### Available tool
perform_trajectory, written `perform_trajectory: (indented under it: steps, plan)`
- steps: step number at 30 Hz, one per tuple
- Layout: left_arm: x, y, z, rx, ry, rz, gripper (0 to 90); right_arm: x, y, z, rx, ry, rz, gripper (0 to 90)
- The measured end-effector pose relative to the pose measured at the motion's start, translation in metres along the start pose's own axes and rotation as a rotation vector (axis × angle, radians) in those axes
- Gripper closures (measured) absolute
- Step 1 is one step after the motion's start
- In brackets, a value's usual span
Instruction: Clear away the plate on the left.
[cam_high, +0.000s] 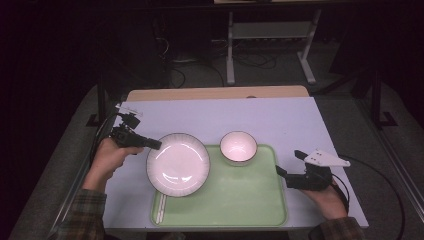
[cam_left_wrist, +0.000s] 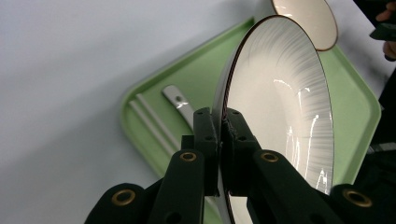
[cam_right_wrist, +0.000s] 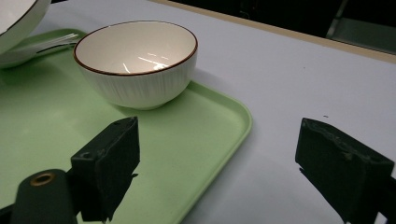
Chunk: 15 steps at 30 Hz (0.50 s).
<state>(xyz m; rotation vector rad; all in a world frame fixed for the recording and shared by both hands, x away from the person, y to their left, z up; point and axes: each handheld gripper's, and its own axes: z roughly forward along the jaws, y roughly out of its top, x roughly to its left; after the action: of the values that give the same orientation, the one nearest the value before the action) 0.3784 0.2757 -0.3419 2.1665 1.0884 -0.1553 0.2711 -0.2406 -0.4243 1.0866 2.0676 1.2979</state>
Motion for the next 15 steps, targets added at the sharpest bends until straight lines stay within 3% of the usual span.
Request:
perform_trajectory:
  steps: [15]
  plan:
    - [-0.039, 0.011, 0.044, 0.069, -0.082, 0.09, 86.0, 0.0, 0.0, -0.001, -0.004, 0.0, -0.005, 13.0]
